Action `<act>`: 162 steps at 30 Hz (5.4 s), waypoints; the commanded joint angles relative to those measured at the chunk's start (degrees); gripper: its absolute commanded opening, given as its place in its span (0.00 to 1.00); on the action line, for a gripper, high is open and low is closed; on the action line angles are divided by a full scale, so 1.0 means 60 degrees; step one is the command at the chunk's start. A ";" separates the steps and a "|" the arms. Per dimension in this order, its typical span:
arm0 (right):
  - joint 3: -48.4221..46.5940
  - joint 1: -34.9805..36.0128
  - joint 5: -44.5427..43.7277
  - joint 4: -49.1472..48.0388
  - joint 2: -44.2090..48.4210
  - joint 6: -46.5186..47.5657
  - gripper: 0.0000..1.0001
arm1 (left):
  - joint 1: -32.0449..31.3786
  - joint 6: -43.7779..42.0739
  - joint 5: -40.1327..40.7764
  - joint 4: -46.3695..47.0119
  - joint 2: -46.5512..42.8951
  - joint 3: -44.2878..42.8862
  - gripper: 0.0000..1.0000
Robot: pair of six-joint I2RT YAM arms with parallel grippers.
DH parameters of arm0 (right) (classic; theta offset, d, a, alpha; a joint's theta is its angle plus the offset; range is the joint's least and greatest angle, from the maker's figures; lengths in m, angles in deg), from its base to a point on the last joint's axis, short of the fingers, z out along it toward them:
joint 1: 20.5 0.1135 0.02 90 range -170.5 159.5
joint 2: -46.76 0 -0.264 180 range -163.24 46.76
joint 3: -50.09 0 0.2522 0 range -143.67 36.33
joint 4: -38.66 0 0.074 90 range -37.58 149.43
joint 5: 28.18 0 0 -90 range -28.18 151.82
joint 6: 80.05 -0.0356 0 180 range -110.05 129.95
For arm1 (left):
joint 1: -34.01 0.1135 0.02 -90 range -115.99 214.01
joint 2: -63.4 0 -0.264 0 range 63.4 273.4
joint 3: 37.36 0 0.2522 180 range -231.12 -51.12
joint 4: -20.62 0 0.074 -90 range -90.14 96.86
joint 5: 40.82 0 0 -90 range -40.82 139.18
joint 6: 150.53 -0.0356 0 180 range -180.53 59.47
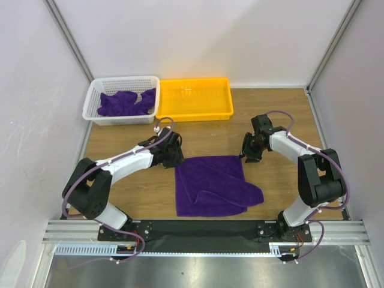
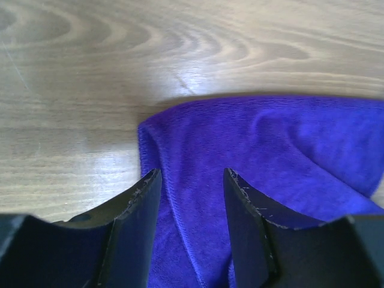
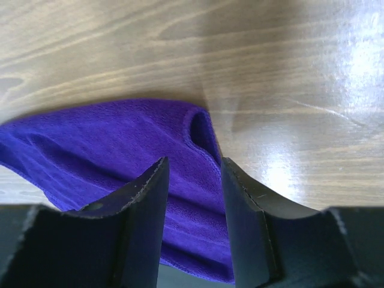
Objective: Fold and stack the towels
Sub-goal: Fold the towel
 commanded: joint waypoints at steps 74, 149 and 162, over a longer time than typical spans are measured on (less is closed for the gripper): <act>0.0683 -0.2405 0.0186 0.0276 0.2791 -0.0539 0.73 | -0.1859 0.8579 0.0833 -0.5231 0.4504 -0.6757 0.77; 0.3686 -0.2156 -0.0063 -0.1496 0.2117 -0.0905 0.43 | -0.2167 0.8799 0.1331 -0.5218 0.4550 -0.5514 0.00; 0.3627 -0.2068 -0.0911 -0.1291 0.1516 -0.0393 0.19 | -0.2167 0.8609 0.1580 -0.5247 0.4477 -0.5514 0.00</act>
